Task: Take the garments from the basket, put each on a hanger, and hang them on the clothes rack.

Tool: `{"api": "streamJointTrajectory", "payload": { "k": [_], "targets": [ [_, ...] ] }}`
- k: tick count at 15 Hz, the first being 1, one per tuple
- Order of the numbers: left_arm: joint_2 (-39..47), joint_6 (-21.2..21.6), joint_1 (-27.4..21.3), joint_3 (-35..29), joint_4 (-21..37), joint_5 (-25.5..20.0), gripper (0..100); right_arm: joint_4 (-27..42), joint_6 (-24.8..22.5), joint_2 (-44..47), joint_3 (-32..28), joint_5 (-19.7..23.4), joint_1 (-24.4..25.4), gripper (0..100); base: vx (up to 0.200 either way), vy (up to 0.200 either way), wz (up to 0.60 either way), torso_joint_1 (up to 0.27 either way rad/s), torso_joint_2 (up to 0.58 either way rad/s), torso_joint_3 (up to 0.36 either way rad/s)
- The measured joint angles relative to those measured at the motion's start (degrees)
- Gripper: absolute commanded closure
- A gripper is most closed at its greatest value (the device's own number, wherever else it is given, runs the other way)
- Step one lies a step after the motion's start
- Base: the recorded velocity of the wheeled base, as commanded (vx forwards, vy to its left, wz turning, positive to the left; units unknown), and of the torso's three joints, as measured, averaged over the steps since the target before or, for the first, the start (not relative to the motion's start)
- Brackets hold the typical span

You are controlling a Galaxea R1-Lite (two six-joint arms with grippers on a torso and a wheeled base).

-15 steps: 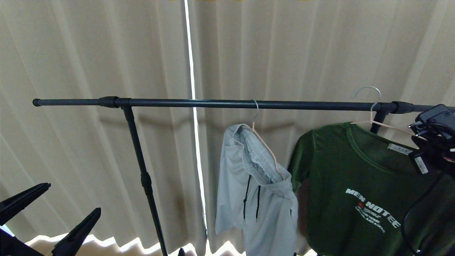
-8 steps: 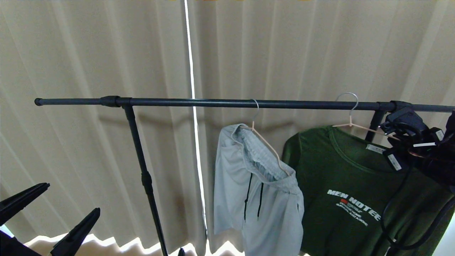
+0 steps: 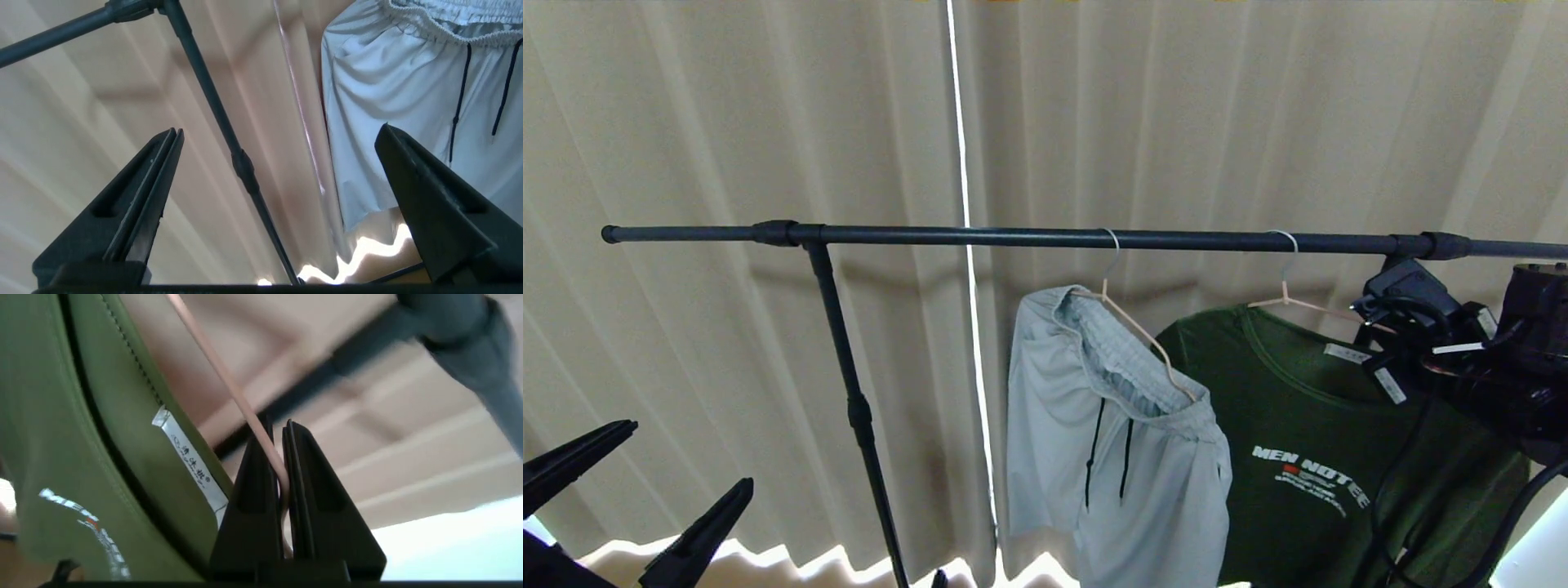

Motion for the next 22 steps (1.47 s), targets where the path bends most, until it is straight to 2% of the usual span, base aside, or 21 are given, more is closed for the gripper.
{"api": "streamJointTrajectory", "payload": {
  "k": [2,3,6,9,13,15,17,18,20,22],
  "targets": [
    [0.0,0.0,0.0,0.0,0.0,0.0,0,0.0,0.1,-0.1,0.7,0.2,1.5,100,0.000,0.000,0.00,0.000,0.00,0.000],
    [-0.1,0.0,0.0,0.0,0.0,0.0,0,0.0,0.1,-0.1,0.8,0.4,1.8,0,0.000,0.000,0.00,0.000,0.00,0.000],
    [-0.1,0.1,0.0,0.0,0.0,-0.1,0,-0.3,1.2,-0.1,2.0,3.1,2.4,0,0.000,0.000,0.00,0.000,0.00,0.000],
    [-0.2,0.1,0.0,0.0,0.0,0.0,0,-5.1,7.9,0.0,5.3,10.0,4.0,0,0.000,0.000,0.00,0.000,0.00,0.000],
    [-0.4,0.1,0.0,0.0,0.0,0.0,0,-20.9,15.3,0.1,11.7,19.7,5.2,0,0.000,0.000,0.00,0.000,0.00,0.000],
    [-0.8,-0.1,0.1,0.0,0.0,0.0,0,-30.8,18.0,0.1,15.4,21.5,5.1,0,0.000,0.000,0.00,0.000,0.00,0.000],
    [-2.3,-0.4,0.3,0.0,0.4,0.4,0,-44.2,20.7,0.0,19.6,21.9,4.9,0,0.000,0.000,0.00,0.000,0.00,0.000],
    [-3.5,-0.5,0.6,0.0,1.7,0.7,0,-47.9,21.5,-0.2,21.9,21.9,4.5,0,0.000,0.000,0.00,0.000,0.00,0.000],
    [-7.1,-0.5,2.9,0.0,7.0,2.2,0,-48.2,21.9,-2.0,25.2,22.0,2.5,0,0.000,0.000,0.00,0.000,0.00,0.000],
    [-13.0,-0.7,7.5,-0.1,14.8,3.5,0,-48.2,22.4,-5.7,28.2,22.3,0.6,0,0.000,0.000,0.00,0.000,0.00,0.000]
  ]
}}
